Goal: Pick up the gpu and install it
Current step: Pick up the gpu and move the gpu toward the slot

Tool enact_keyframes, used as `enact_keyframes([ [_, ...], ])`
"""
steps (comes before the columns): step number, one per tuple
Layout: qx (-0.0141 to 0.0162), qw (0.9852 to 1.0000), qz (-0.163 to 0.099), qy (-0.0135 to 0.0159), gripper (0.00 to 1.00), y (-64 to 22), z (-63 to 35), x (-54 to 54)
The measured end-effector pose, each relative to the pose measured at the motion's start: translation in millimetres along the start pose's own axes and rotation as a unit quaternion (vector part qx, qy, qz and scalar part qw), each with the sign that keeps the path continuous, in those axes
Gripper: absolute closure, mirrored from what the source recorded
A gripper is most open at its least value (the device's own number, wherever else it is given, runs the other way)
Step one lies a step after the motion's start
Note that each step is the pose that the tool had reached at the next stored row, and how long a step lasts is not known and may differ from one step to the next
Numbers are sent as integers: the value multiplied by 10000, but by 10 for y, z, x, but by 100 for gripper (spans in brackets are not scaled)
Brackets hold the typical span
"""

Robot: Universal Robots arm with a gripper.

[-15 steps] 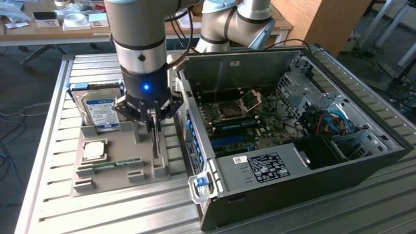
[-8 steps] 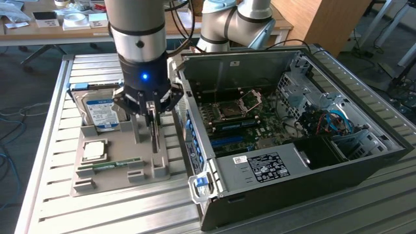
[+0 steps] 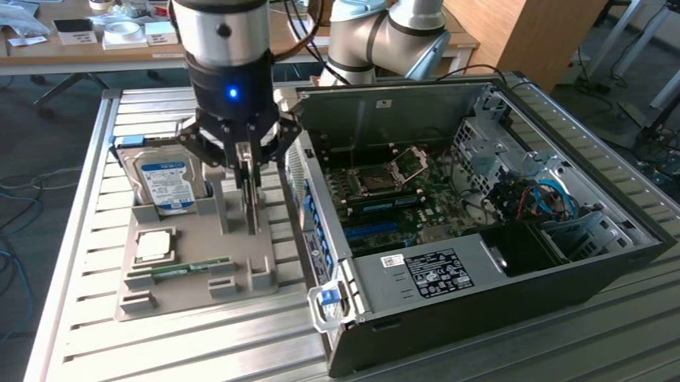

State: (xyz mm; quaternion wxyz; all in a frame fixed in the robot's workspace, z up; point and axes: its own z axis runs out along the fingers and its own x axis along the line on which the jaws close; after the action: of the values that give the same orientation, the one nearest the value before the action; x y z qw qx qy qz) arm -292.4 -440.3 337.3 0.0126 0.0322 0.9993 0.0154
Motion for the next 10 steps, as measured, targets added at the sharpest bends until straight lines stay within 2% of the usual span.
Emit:
enact_keyframes([
  [10,0,10000,-1,-5,73,14,-444,-11],
])
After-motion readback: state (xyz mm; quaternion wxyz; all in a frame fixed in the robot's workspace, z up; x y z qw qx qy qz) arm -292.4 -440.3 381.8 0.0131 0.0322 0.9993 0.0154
